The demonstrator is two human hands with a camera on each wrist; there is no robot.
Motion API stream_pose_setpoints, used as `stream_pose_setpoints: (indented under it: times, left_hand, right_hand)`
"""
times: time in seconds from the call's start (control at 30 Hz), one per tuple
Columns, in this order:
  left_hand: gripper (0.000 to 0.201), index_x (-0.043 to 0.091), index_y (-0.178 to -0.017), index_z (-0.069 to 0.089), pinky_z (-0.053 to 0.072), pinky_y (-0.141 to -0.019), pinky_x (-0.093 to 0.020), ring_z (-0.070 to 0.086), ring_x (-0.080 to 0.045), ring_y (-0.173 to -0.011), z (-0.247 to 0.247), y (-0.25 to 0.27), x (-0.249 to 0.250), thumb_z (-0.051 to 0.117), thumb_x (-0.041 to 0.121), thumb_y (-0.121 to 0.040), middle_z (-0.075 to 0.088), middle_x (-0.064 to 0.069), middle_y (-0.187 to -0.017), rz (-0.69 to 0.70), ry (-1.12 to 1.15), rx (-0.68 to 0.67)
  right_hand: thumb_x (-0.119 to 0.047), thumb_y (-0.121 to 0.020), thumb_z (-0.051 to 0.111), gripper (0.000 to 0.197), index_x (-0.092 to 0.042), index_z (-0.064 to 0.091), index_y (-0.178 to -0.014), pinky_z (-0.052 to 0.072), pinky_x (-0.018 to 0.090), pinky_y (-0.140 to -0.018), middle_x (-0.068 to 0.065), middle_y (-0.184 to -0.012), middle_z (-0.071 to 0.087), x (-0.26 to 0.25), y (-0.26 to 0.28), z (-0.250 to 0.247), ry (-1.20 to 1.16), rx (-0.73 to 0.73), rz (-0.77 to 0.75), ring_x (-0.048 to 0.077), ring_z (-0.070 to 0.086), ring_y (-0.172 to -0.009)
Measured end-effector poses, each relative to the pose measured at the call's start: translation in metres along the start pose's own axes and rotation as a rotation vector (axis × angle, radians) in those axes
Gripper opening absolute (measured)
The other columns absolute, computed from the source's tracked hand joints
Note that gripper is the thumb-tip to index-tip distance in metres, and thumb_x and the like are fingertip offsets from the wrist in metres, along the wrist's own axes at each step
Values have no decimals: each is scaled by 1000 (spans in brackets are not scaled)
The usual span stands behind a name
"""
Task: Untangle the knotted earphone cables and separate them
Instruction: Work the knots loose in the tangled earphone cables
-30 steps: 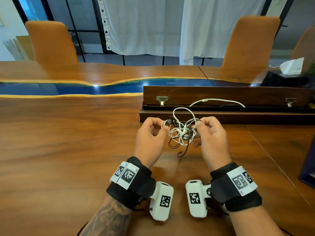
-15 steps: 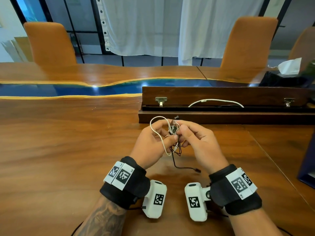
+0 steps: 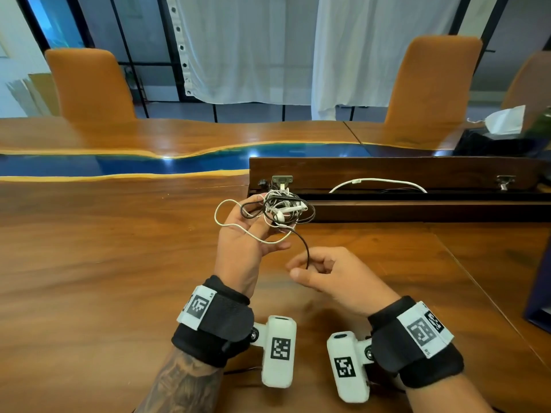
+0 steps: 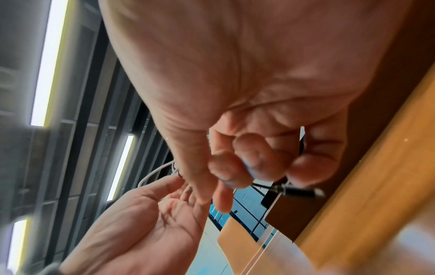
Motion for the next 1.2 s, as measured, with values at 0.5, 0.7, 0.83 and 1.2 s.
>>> stream_pose_setpoints:
  times: [0.5, 0.7, 0.83, 1.2]
  left_hand:
    - [35, 19, -102, 63, 55, -67, -39, 69, -19, -75, 2, 2, -5, 48, -11, -95, 75, 4, -86, -24, -214, -8]
    - [34, 13, -110, 61, 58, -69, -45, 71, -28, -81, 4, 4, -7, 44, -11, -95, 76, -5, -94, -68, -117, -42]
    - [33, 10, -118, 60, 58, -71, -47, 68, -26, -88, 4, 3, -10, 40, -5, -96, 74, -9, -99, -103, -35, -45]
    - [100, 0, -124, 64, 53, -87, -53, 68, -36, -110, -7, 2, -14, 22, 81, -84, 69, -18, -123, -243, 209, 6]
  right_hand:
    - [-3, -101, 54, 36, -25, 50, -129, 57, 25, -74, 3, -90, 75, -17, 8, -52, -267, 552, -235, 18, 72, -86]
    - [6, -97, 55, 31, -11, 61, -121, 56, 24, -70, 7, -90, 74, -23, 12, -56, -306, 584, -291, 19, 72, -79]
    - [1, -98, 58, 15, -11, 64, -105, 56, 25, -66, 7, -78, 70, -29, 16, -55, -294, 570, -342, 20, 68, -67]
    - [5, -100, 48, 29, -16, 67, -95, 47, 21, -52, 1, -87, 69, -13, 24, -78, -349, 803, -273, 10, 51, -51]
Point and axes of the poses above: each hand's wrist, its own y-axis away from the middle knuckle, its own z-axis out of the palm, x = y × z, the point moved 8 cm from there along -y, towards the middle knuckle
